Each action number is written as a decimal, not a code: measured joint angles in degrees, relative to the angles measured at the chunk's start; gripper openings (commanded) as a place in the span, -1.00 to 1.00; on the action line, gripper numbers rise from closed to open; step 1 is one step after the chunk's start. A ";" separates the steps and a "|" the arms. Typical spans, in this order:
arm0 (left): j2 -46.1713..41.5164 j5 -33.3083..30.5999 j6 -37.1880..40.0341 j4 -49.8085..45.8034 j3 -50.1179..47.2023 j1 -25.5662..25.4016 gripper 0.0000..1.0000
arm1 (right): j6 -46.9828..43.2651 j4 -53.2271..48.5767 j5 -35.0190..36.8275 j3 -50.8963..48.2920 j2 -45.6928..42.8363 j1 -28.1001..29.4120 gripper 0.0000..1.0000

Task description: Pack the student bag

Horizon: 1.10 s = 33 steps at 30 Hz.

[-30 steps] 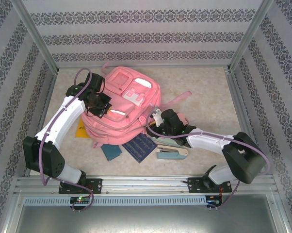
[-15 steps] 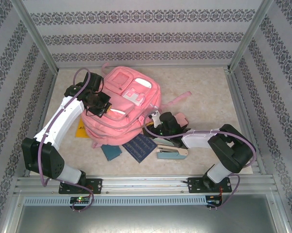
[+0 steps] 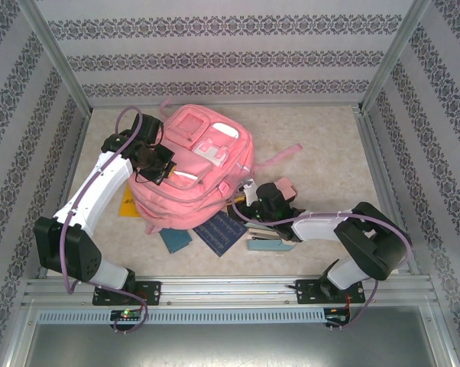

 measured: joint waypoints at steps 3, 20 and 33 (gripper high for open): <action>-0.04 0.00 0.00 0.00 0.02 0.00 -1.00 | 0.02 0.72 -0.57 0.11 1.42 0.74 -0.24; -0.39 -0.02 -0.07 0.15 0.28 0.00 -1.00 | -2.56 2.36 0.24 4.00 8.83 0.92 -0.81; -0.42 0.22 -0.87 0.26 0.68 0.00 -1.00 | -10.08 2.34 -0.55 2.12 5.77 0.22 -0.15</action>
